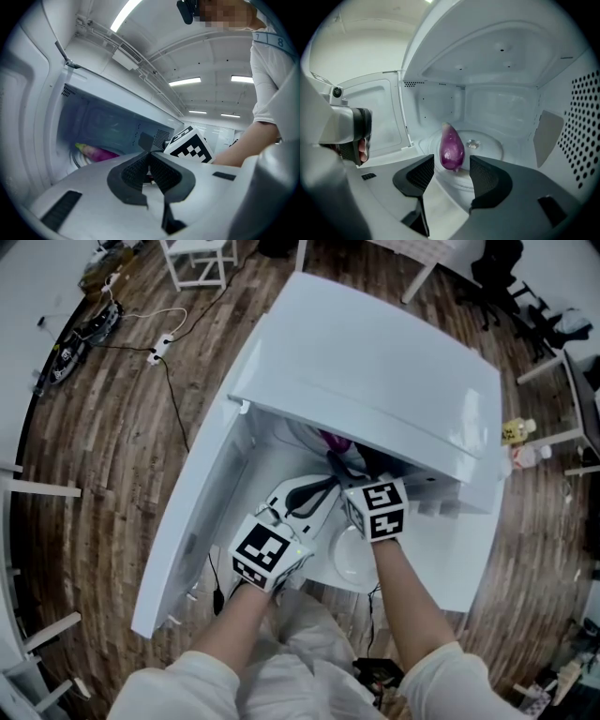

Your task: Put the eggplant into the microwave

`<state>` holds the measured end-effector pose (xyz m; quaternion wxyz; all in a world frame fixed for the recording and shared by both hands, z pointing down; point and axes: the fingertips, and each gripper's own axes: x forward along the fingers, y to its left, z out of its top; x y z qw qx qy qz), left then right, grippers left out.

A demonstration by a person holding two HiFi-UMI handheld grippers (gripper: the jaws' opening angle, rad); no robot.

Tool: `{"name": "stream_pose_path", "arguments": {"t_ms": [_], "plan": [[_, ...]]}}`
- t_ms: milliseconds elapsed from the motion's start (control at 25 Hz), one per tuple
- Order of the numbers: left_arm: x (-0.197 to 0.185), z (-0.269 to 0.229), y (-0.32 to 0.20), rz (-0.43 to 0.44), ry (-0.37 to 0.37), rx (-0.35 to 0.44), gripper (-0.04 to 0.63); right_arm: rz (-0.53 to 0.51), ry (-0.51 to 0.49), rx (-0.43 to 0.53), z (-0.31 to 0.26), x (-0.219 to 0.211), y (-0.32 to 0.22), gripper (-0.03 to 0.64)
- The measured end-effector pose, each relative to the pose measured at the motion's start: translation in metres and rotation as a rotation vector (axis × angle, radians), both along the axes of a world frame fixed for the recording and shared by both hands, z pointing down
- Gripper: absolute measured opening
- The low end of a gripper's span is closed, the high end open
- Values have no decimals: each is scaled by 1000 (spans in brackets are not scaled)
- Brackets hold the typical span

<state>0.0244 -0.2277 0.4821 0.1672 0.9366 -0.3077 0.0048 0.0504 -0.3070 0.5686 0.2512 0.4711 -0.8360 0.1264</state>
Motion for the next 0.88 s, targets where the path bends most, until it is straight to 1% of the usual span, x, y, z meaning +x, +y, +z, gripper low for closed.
{"name": "stream_pose_path", "arguments": {"t_ms": [400,600,880], "plan": [[-1,1,13,23,-22,-13,3,22,-123,43,-24,2,31,238],[3,-6,20,43,-26,-10,3,28,-176,90,-46,3,53,238],[9,-13,34,76,-39,2,3,46,-204,123,-64,15,85,238]]}}
